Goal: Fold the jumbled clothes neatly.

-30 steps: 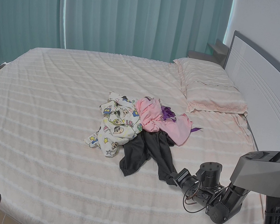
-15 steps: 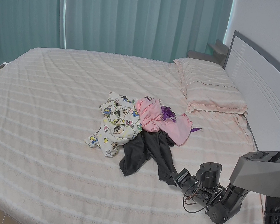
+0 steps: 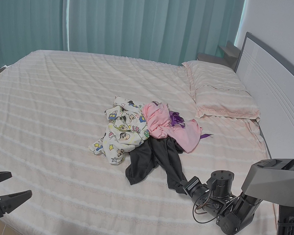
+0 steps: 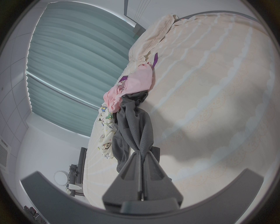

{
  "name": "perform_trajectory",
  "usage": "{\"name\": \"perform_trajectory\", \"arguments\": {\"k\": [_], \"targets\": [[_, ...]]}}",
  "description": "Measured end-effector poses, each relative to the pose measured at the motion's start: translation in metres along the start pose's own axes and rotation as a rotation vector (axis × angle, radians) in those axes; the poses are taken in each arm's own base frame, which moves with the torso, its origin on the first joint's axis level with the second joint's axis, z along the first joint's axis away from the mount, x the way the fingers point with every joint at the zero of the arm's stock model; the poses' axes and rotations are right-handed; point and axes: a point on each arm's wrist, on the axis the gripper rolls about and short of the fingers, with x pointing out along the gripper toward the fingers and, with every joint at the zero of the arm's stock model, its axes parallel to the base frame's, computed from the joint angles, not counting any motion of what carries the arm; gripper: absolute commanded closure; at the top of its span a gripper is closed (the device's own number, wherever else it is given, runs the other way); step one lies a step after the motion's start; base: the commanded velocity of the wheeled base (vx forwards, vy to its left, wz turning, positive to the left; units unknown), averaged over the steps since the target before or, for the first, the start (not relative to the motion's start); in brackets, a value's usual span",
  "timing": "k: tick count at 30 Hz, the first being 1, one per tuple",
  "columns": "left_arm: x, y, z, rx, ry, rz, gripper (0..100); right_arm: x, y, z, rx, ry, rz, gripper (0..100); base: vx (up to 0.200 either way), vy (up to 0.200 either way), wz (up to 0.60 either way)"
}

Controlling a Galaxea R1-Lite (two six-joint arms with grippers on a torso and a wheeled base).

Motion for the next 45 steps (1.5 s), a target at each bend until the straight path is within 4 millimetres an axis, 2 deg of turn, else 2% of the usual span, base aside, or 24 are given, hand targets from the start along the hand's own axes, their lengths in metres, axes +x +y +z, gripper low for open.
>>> {"name": "perform_trajectory", "arguments": {"k": [4,11,19,30,36,45], "targets": [[0.028,0.004,0.009,-0.017,0.081,-0.029,0,0.000,0.000,0.000,-0.001,-0.003,0.002,100,0.000,0.000,0.00],[0.090,0.006,0.017,-0.125,0.234,-0.047,0,-0.001,-0.001,0.001,-0.003,-0.009,0.003,100,0.000,0.000,0.00],[0.167,-0.016,0.016,-0.268,0.324,-0.014,0,-0.002,-0.001,0.002,-0.002,-0.016,0.005,100,0.000,0.000,0.00],[0.281,-0.037,-0.009,-0.318,0.272,0.155,0,-0.003,-0.002,0.002,-0.004,-0.017,0.002,100,0.000,0.000,0.00],[0.333,-0.050,-0.025,-0.337,0.233,0.185,0,-0.003,-0.003,0.003,-0.007,-0.018,0.000,100,0.000,0.000,0.00],[0.389,-0.068,-0.048,-0.340,0.192,0.178,0,-0.003,-0.002,0.003,-0.013,-0.017,0.002,100,0.000,0.000,0.00]]}}
